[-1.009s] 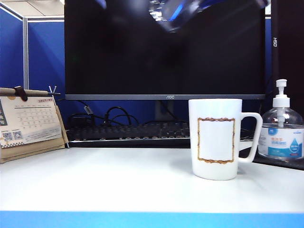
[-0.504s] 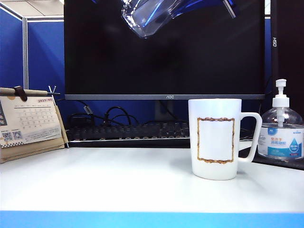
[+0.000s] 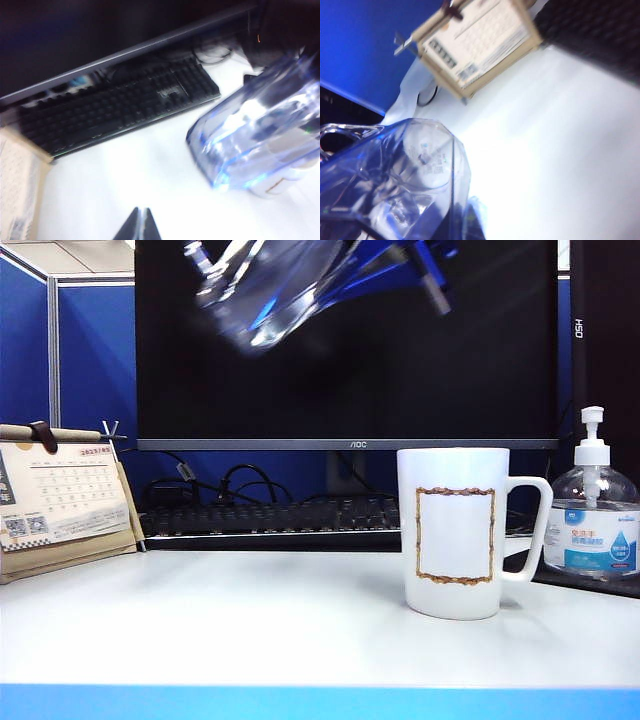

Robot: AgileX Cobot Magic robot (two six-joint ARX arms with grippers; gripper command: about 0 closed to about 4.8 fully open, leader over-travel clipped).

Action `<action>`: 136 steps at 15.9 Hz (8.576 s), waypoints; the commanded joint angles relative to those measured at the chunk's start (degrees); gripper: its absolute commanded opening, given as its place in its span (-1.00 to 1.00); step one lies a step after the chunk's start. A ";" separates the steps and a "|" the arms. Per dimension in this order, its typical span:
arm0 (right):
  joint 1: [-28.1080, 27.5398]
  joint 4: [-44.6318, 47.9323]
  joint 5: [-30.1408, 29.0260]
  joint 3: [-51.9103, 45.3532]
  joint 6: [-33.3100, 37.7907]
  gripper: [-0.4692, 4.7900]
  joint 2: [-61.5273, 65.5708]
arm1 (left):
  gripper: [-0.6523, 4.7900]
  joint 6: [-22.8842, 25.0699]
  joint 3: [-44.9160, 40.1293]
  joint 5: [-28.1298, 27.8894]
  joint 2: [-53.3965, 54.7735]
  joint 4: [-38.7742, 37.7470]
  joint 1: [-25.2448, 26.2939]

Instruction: Swap the positions of the transparent plastic cup and the white ceramic cup.

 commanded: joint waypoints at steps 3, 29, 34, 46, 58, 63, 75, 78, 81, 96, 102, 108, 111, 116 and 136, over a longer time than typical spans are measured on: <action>5.95 -6.82 1.73 11.87 -2.91 -0.84 7.69 | -0.72 -0.74 -12.39 -1.57 -13.53 1.27 -0.02; 12.44 -37.20 20.28 44.76 -13.31 -0.84 37.29 | -0.78 -5.35 -23.41 -1.77 -42.36 -4.52 0.00; 15.34 -37.75 24.50 44.74 -14.64 -0.84 40.37 | -0.78 -5.31 -23.41 0.61 -42.36 -5.01 0.00; 14.21 -34.95 29.00 44.72 -16.13 -0.84 41.83 | -0.78 -5.31 -23.41 0.98 -42.36 -5.03 0.00; 14.23 -36.79 27.06 44.70 -16.09 -0.39 42.05 | -0.78 -5.25 -23.41 0.98 -42.36 -4.98 0.00; 14.27 -35.56 28.44 44.76 -14.97 -0.13 41.66 | -0.78 -5.22 -23.41 0.98 -42.36 -4.92 0.00; 15.54 -43.98 39.82 67.87 -14.38 -0.19 38.29 | -0.78 -3.50 -23.39 -1.09 -42.38 -4.85 0.00; 16.46 -37.68 39.10 74.03 -16.22 -0.19 27.50 | -0.78 3.65 -23.32 -0.48 -42.40 0.96 0.00; 18.36 -37.13 38.60 74.10 -24.15 -0.19 14.38 | -0.78 6.47 -21.35 2.21 -42.62 8.74 0.00; 21.57 -45.51 65.77 38.47 -11.61 -0.30 -38.73 | -0.78 15.30 -2.21 -5.79 -43.93 -17.66 0.00; 21.62 7.69 52.26 -28.15 -10.82 -0.31 -74.62 | -0.78 -0.68 -25.29 7.43 -43.91 9.07 0.02; 21.62 20.90 49.70 -53.99 -6.69 -0.72 -81.64 | -0.78 -8.31 -40.22 11.93 -43.89 21.40 0.04; 21.59 23.02 50.12 -60.81 -0.09 -0.79 -81.64 | -0.78 -12.37 -45.05 12.55 -43.89 25.33 0.02; 21.59 31.41 51.21 -73.75 3.19 -0.79 -81.66 | -0.78 -12.76 -50.71 13.88 -43.91 28.24 0.02; 21.59 27.54 47.17 -79.43 7.78 -0.77 -81.68 | -0.77 -19.71 -56.43 14.71 -43.93 22.45 0.04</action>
